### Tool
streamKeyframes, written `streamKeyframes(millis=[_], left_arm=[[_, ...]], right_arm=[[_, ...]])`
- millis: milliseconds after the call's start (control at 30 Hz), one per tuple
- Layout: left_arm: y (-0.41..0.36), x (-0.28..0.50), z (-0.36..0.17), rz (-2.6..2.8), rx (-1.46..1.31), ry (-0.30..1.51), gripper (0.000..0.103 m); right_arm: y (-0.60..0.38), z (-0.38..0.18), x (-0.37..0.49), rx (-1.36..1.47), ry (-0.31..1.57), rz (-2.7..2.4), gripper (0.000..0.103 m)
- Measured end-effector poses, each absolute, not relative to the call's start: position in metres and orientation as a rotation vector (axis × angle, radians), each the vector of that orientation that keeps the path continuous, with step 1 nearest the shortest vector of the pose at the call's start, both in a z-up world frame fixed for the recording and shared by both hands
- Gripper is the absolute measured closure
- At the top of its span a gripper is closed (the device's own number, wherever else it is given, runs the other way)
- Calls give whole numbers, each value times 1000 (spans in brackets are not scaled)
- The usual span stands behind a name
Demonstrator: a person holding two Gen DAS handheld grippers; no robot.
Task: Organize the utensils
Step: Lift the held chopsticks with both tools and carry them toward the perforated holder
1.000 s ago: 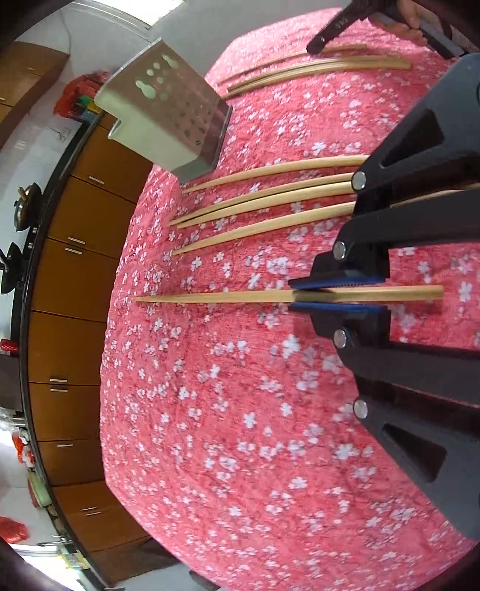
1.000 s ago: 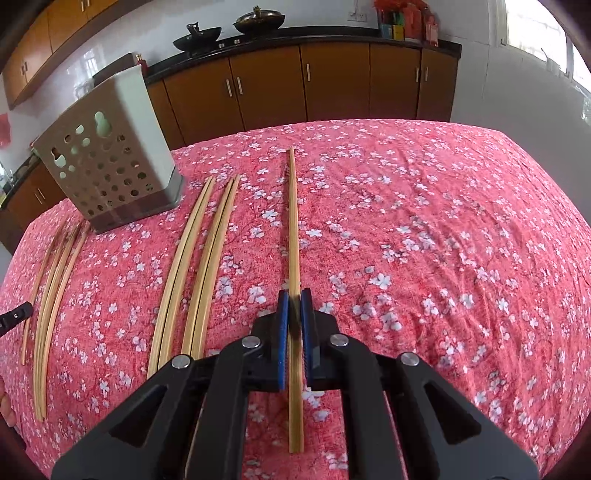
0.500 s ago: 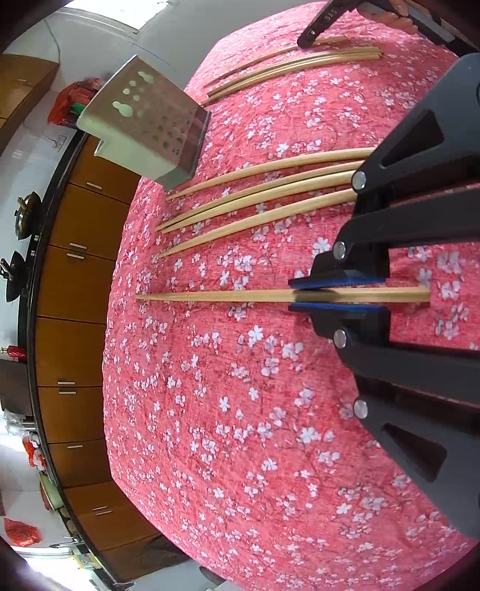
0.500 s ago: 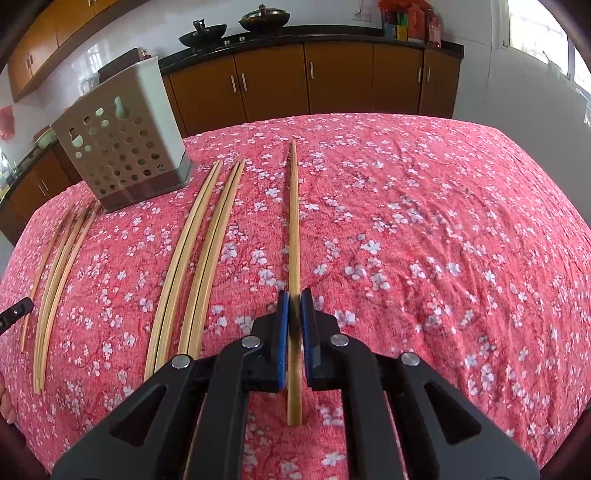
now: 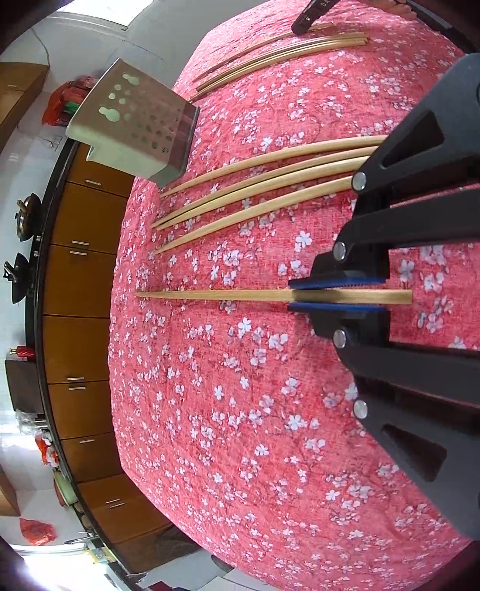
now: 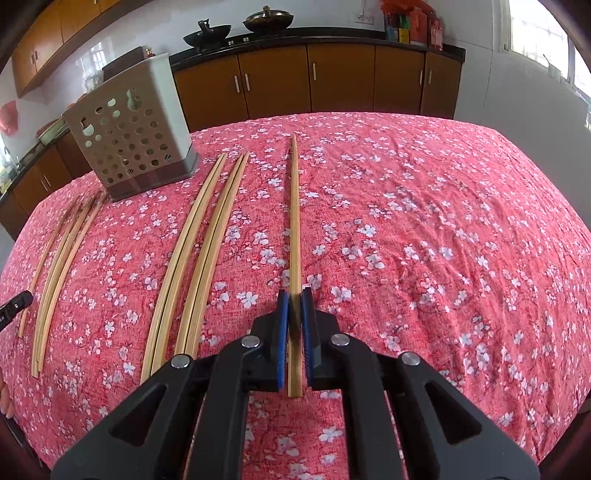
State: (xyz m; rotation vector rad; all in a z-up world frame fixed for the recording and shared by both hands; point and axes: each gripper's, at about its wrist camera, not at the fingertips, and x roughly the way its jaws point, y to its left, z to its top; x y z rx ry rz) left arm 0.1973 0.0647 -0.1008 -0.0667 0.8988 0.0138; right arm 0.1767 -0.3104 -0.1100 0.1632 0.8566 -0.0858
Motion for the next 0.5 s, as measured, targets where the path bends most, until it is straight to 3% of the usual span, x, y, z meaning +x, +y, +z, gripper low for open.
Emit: streamKeyframes(millis=[200,500], left_arm=[[66,200,-93,4,-71,916,95],[70,188,-44,1,-67,787,95]], right_arm=[[-316,-93,166,193,786,-88,95],[-323,-54,151,193,648,-105,95]])
